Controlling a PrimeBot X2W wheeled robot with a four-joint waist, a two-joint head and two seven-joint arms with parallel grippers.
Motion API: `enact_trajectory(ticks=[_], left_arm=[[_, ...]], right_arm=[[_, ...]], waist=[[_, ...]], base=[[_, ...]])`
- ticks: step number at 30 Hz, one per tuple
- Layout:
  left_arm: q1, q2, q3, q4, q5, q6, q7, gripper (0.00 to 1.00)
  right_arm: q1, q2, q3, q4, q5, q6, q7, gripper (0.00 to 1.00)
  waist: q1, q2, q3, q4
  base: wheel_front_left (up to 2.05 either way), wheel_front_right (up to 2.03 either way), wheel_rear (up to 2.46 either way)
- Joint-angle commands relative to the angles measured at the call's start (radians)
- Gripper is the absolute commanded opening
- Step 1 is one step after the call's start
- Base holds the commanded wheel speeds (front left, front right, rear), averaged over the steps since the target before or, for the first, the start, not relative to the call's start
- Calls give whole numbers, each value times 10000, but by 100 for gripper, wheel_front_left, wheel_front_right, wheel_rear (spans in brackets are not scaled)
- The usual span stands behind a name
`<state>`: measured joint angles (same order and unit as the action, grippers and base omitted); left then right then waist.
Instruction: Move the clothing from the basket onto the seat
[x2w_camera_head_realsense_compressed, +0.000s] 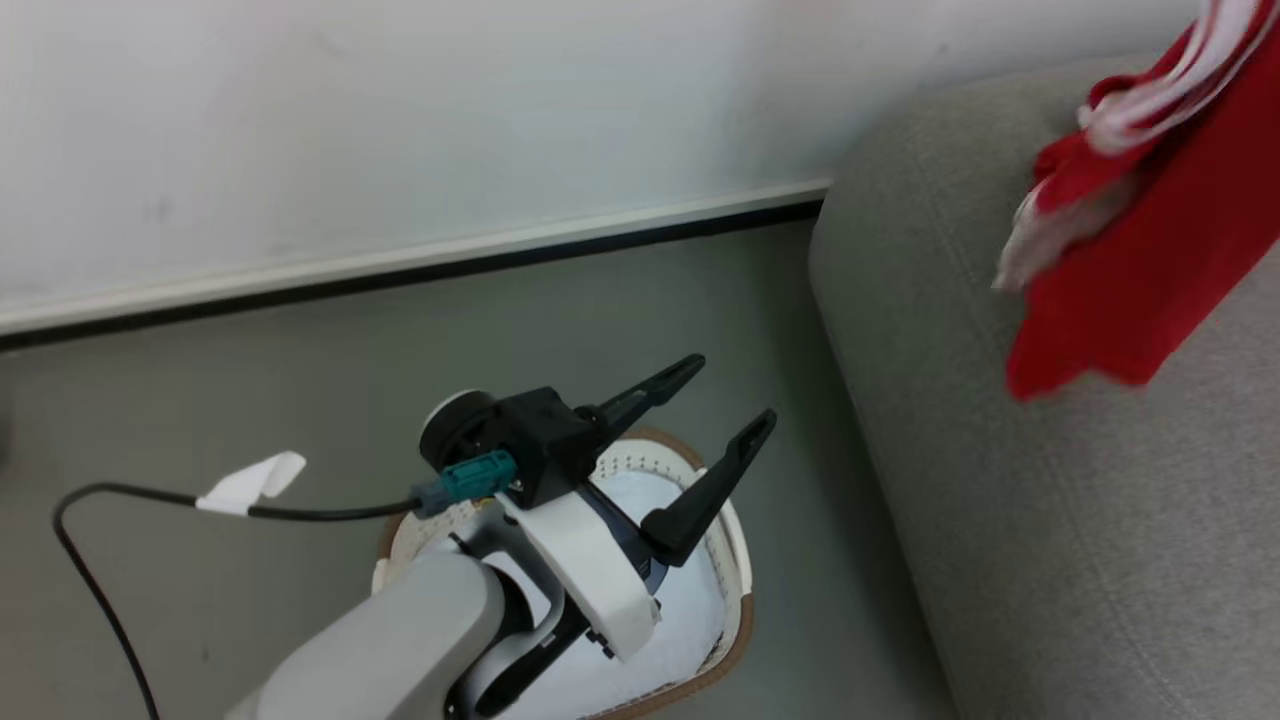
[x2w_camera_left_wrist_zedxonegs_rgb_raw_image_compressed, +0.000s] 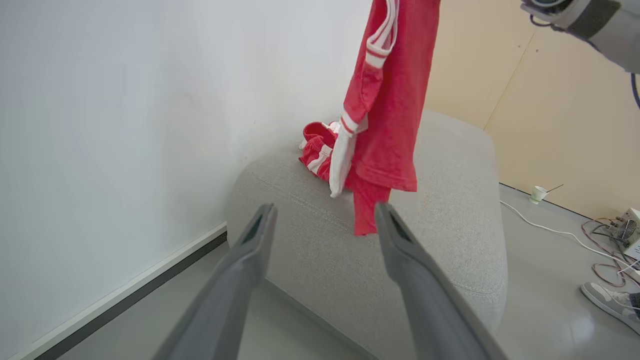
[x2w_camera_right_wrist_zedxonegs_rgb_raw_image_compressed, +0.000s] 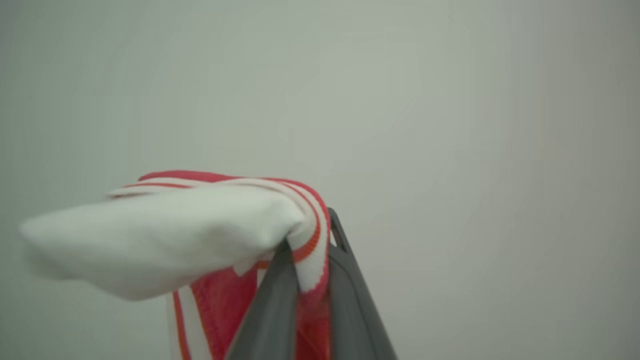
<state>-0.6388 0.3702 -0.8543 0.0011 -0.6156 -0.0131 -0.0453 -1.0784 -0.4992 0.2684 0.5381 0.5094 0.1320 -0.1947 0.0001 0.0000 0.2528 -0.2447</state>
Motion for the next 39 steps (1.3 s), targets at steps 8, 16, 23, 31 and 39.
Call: enact_trajectory(ticks=[8,16,23,31,39], left_arm=[[-616,375,310,-535,259,-63,-81,100],[-558,703,559,-832,190,76,-157,100],[-591,862,669,-900,175,215,-162,100],[-336,1024,970,-783,-53,433,-416,100],[604,1032,1408,-303,-545,836,-1230,100]], right_arm=[[-3586,-387,-4489,1660,-3812,-26,730,0],[-2565,42,-7536,2501,-6454,-26,831,0],[-654,1669,-9734,2234,-8351,-26,810,0],[225,3207,-10180,1639,-9333,-26,1269,100],[2316,3359,-8799,1378,-8302,-26,524,100]], waist=[[-1,0,2378,1636],[-1,0,3143,1730],[-1,0,3193,1579],[-1,0,2528,1211],[-1,0,923,953]], base=[[0,0,0],[0,0,0],[0,0,0],[0,0,0],[0,0,0]])
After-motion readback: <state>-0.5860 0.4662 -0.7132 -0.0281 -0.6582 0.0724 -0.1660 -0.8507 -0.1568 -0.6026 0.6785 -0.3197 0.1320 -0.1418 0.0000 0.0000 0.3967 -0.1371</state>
